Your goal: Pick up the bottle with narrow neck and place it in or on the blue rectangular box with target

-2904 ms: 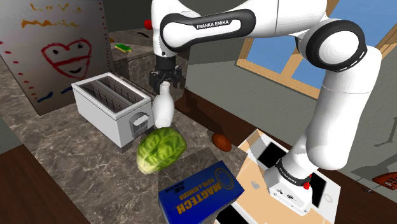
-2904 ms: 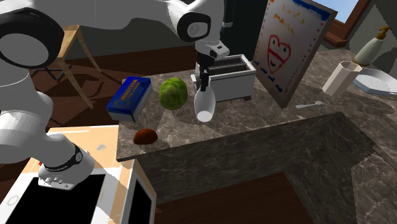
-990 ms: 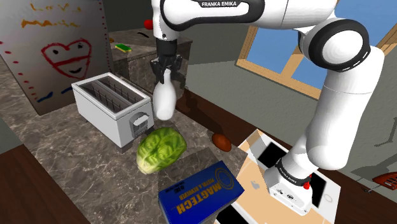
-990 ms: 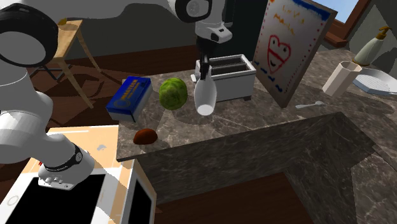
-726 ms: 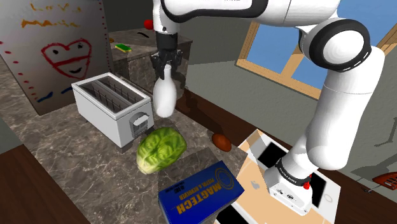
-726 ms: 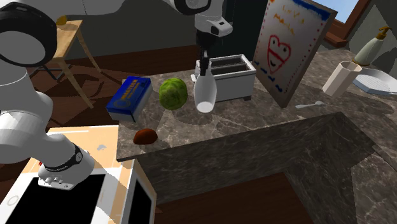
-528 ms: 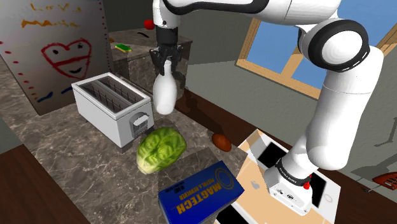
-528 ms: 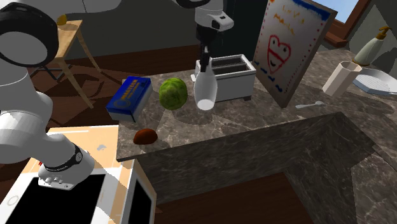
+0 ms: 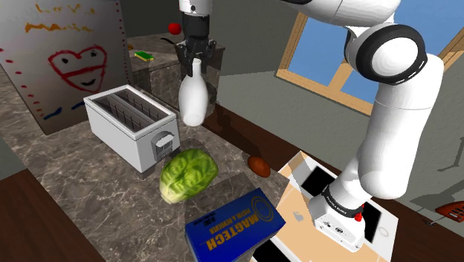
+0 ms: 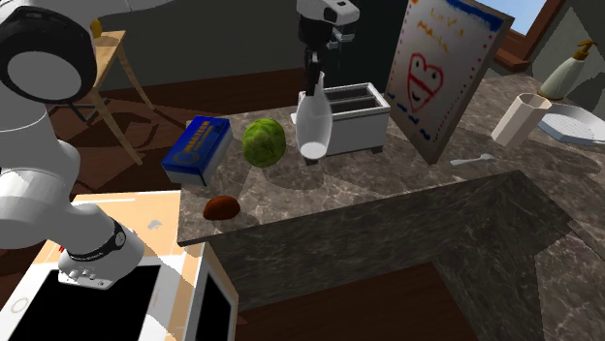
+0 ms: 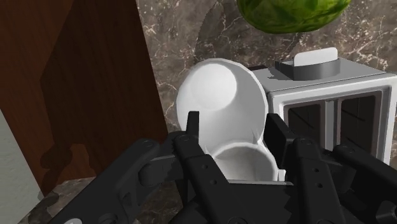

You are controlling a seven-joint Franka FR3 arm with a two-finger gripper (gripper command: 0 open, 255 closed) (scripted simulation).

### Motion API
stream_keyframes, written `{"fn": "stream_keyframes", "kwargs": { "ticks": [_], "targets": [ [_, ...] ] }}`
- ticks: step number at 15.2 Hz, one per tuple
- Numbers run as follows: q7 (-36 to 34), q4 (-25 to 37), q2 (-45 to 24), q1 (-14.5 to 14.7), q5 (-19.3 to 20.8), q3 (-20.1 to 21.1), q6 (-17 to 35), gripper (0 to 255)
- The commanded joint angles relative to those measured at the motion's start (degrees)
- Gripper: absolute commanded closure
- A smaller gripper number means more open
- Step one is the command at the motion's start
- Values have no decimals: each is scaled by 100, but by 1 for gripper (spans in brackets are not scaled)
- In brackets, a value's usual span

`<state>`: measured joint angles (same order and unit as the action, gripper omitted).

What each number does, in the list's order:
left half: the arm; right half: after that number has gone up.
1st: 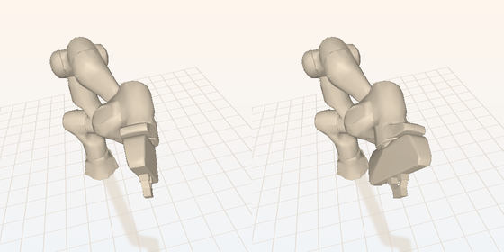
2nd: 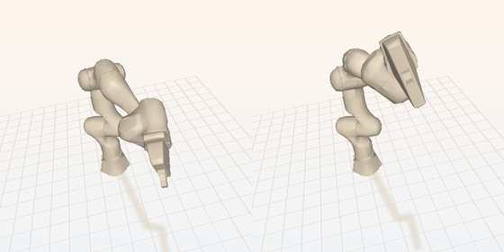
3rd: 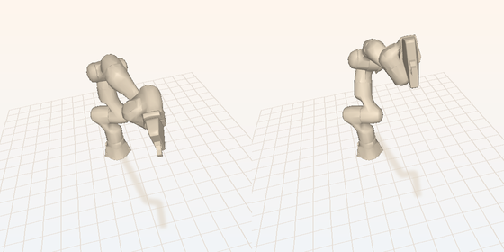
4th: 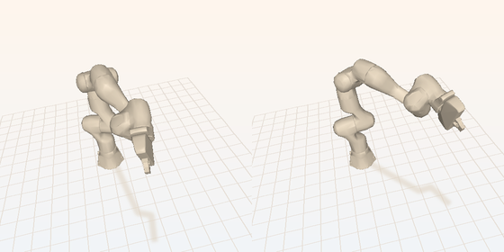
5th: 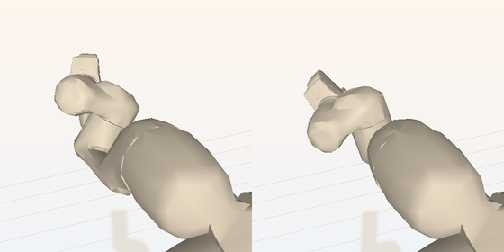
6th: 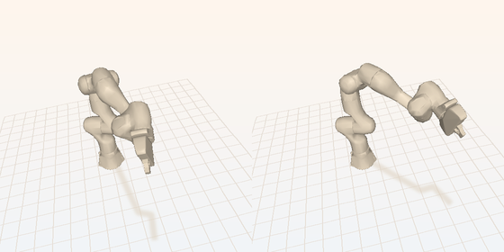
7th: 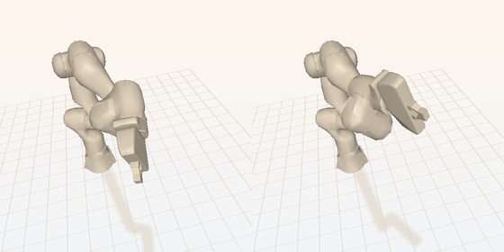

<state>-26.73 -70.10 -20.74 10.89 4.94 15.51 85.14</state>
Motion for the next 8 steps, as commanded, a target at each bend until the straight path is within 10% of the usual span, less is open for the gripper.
{"fn": "stream_keyframes", "kwargs": {
  "ticks": [1,5,8],
  "targets": [
    [-5,237,-52,24,14,3,-186,255],
    [-11,700,-183,74,49,4,-519,255],
    [-193,-170,504,81,-120,95,-323,255]
  ]
}}
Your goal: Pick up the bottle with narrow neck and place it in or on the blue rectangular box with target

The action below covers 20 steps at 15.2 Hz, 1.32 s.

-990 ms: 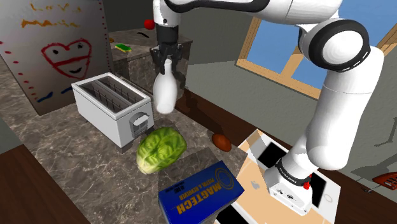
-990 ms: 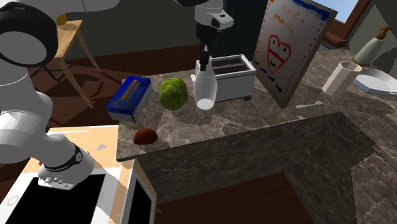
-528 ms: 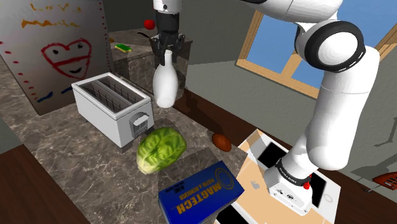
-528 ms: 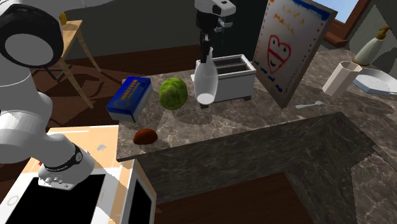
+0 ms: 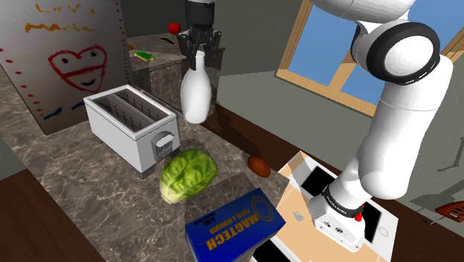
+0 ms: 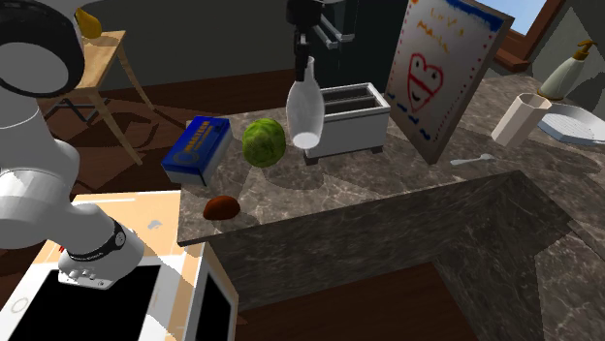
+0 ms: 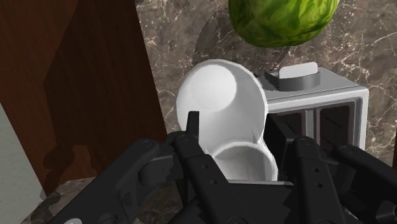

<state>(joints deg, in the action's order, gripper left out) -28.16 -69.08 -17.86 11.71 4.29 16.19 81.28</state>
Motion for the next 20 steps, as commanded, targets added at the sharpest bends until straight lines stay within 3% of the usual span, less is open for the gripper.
{"fn": "stream_keyframes", "kwargs": {
  "ticks": [1,10,20],
  "targets": [
    [-110,-513,422,10,-110,56,104,255],
    [-684,-2033,1961,236,-608,336,159,255],
    [-1492,-2805,3195,636,-1178,735,-175,255]
  ]
}}
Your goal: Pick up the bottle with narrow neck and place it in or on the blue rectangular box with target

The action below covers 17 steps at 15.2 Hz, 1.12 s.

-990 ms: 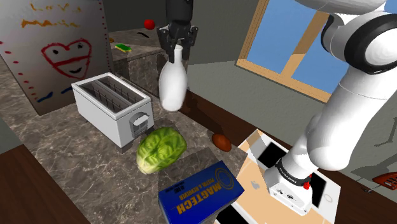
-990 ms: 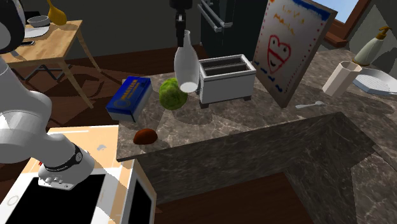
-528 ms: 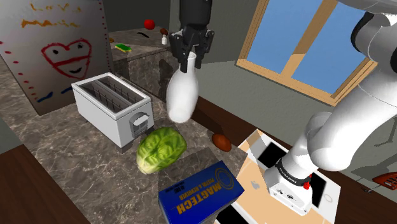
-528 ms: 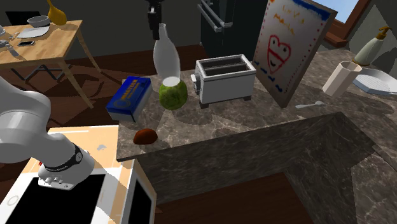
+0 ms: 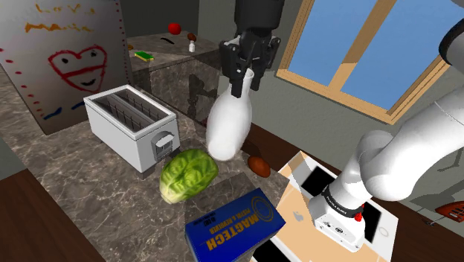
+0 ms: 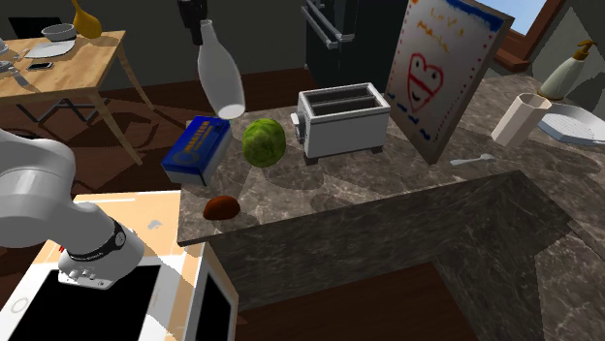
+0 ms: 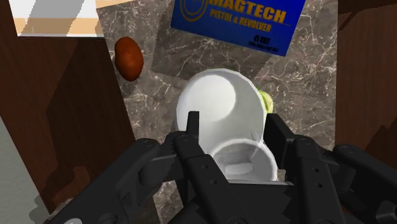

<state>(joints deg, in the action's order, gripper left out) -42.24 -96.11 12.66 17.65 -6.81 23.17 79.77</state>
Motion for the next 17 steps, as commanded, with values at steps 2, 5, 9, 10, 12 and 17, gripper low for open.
{"fn": "stream_keyframes", "kwargs": {
  "ticks": [2,5,9,10,12,17],
  "targets": [
    [-275,-165,333,130,-184,134,-118,255],
    [-584,-207,579,261,-358,295,-267,255],
    [-1037,-168,833,430,-589,538,-474,255],
    [-1212,-128,901,489,-669,635,-548,255],
    [-1172,-359,984,500,-696,628,-396,255],
    [-1087,-904,1162,534,-758,624,-22,255]
  ]
}}
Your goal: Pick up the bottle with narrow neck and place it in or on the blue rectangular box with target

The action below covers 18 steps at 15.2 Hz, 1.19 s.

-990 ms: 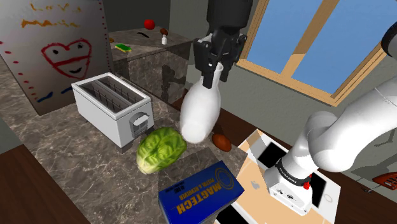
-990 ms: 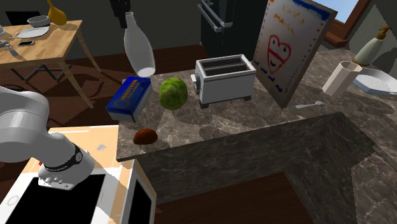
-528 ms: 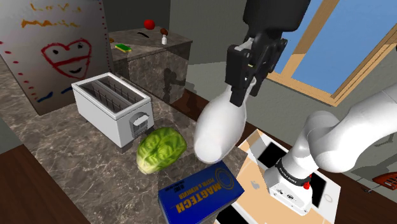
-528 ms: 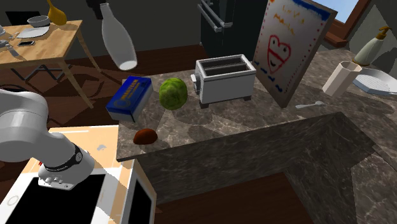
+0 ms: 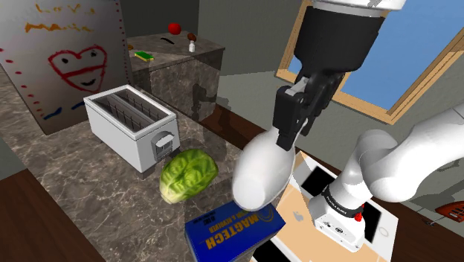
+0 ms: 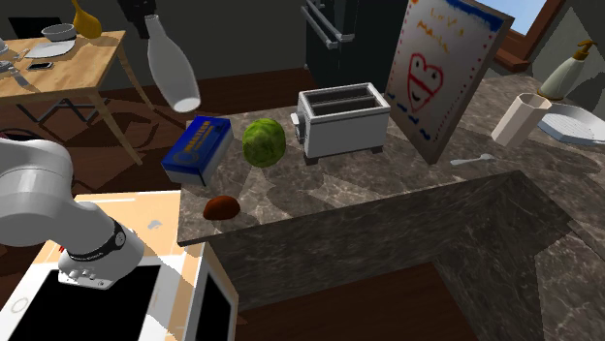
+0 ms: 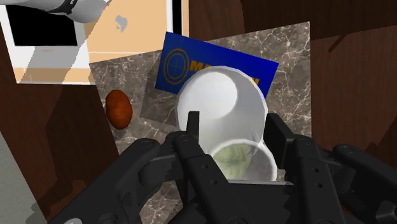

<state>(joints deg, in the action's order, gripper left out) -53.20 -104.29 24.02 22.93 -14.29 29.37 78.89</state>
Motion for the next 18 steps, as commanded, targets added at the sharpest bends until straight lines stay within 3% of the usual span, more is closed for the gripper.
{"fn": "stream_keyframes", "kwargs": {
  "ticks": [1,18],
  "targets": [
    [24,-190,57,12,-22,5,141,255],
    [211,-1743,372,117,-208,130,1392,255]
  ]
}}
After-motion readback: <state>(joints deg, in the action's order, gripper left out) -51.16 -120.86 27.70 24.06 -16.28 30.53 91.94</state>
